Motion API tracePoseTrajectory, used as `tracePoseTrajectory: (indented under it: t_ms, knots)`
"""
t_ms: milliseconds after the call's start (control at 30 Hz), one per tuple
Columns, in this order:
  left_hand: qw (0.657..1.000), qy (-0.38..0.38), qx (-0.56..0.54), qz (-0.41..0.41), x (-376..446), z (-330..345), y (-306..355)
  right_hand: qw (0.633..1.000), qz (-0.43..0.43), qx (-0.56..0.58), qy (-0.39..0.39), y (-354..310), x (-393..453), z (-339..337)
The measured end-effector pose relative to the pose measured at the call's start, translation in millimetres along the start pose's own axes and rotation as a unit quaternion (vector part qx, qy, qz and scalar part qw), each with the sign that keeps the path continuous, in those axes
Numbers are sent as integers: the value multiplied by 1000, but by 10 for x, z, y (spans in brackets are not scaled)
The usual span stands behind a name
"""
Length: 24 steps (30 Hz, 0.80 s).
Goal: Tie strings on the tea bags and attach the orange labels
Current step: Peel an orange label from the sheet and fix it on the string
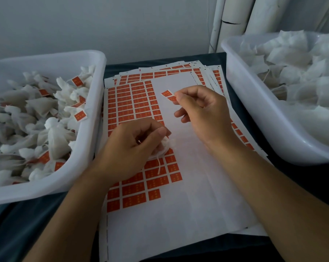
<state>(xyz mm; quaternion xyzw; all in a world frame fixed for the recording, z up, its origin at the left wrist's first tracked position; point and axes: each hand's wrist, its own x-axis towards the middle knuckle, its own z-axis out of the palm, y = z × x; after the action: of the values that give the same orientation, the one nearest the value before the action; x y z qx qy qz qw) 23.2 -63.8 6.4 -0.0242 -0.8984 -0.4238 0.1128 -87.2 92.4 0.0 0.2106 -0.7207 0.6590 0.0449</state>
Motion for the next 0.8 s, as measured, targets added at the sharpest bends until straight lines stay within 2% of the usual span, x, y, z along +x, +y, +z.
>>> tracePoseTrajectory:
  t_ms: [133, 267, 400, 667, 800]
  knots:
    - [997, -21, 73, -7, -8, -2, -36, 1000, 5, 0, 3, 1, 3, -8]
    - [993, -7, 121, 15, -38, -5, -41, 1000, 5, -1, 3, 11, 13, -13]
    - [981, -32, 191, 29, -51, 35, -48, 1000, 5, 2, 6, 19, 15, -9]
    - [985, 23, 170, 25, -25, -21, -84, 1000, 4, 2, 5, 23, 11, -4]
    - [993, 31, 116, 24, -6, -28, -49, 1000, 1, 3, 5, 16, 7, -10]
